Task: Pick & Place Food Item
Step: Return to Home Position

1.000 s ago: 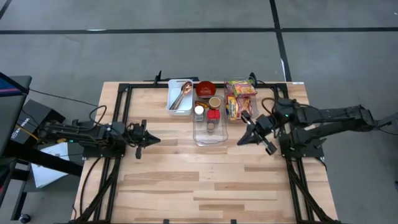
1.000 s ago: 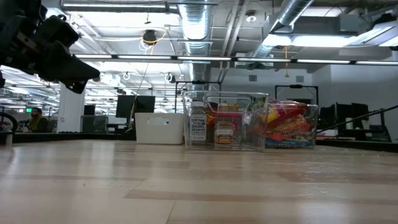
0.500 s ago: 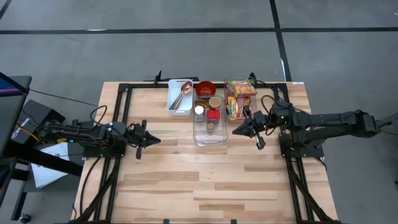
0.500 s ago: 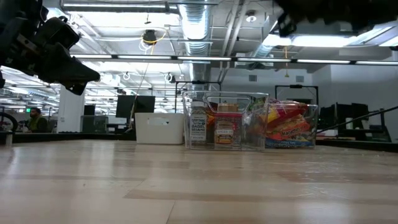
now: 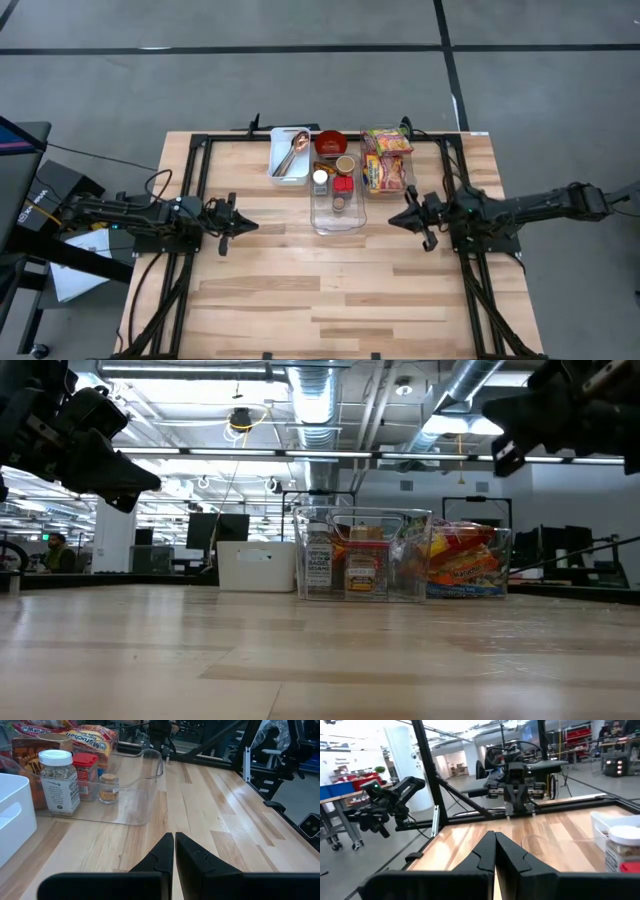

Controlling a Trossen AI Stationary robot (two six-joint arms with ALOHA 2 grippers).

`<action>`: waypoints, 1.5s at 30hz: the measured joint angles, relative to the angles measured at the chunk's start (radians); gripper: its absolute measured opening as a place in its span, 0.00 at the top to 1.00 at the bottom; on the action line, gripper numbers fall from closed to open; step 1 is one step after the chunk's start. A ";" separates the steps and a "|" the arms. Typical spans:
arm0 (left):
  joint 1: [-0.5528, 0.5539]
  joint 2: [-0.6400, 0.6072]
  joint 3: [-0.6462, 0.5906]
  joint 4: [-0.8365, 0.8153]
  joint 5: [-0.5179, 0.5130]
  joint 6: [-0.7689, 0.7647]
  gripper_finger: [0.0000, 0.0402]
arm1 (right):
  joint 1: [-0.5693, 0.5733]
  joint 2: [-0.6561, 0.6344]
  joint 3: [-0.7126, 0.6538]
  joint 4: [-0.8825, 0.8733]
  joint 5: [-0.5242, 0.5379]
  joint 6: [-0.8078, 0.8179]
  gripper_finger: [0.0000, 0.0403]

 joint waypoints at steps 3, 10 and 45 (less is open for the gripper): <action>0.000 0.000 0.000 0.000 0.000 0.000 0.97 | 0.012 -0.041 -0.024 -0.011 0.017 0.008 1.00; 0.000 0.000 0.000 0.000 0.000 0.000 0.97 | 0.016 -0.160 -0.075 -0.033 0.019 0.026 1.00; 0.000 0.003 0.000 0.018 0.000 0.000 0.97 | -0.025 -0.643 -0.077 -0.622 0.140 0.017 1.00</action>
